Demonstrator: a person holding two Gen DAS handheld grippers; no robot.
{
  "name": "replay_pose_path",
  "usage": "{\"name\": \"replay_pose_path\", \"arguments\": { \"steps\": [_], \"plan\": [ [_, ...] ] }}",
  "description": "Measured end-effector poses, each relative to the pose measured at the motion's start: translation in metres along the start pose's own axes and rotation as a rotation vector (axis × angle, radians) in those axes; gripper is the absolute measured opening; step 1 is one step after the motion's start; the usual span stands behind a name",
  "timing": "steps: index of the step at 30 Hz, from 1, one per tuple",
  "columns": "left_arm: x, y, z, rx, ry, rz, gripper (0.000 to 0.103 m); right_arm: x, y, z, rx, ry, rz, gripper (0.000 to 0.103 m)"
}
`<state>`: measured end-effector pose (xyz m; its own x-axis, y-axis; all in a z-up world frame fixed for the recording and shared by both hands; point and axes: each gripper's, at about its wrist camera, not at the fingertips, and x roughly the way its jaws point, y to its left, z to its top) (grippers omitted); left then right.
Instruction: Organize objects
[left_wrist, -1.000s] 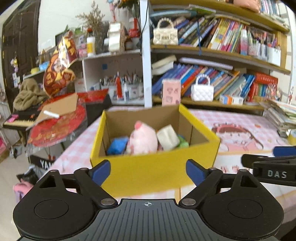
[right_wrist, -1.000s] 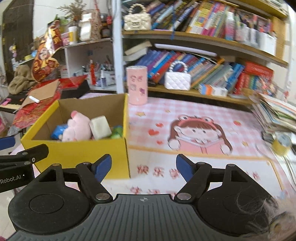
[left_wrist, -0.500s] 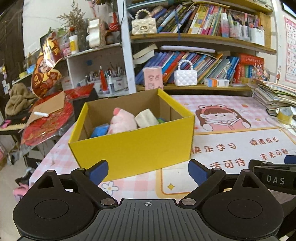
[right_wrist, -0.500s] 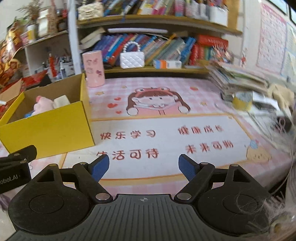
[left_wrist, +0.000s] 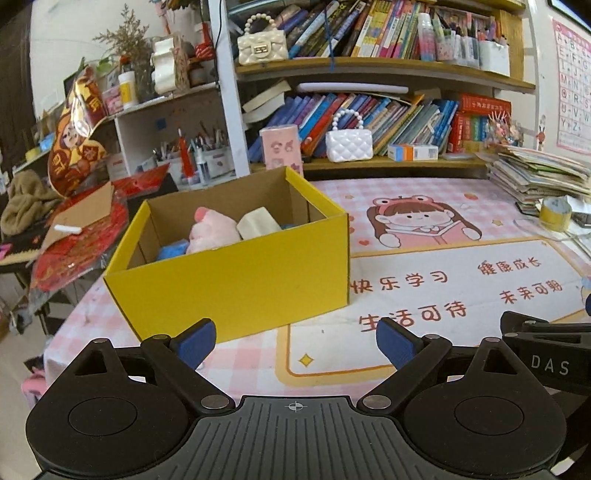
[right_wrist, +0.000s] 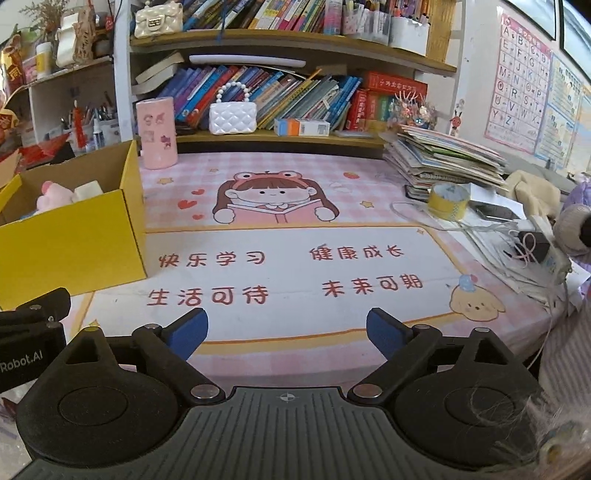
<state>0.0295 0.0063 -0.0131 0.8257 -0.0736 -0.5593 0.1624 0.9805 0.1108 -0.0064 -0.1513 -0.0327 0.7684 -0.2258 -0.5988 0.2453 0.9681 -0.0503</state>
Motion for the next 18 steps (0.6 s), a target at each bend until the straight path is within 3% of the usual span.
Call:
{"name": "replay_pose_path", "arguments": {
  "steps": [18],
  "plan": [
    [-0.0066, -0.0109, -0.0049, 0.002, 0.004, 0.033, 0.102, -0.0064, -0.0081, -0.0047, 0.016, 0.008, -0.016, 0.102]
  ]
}}
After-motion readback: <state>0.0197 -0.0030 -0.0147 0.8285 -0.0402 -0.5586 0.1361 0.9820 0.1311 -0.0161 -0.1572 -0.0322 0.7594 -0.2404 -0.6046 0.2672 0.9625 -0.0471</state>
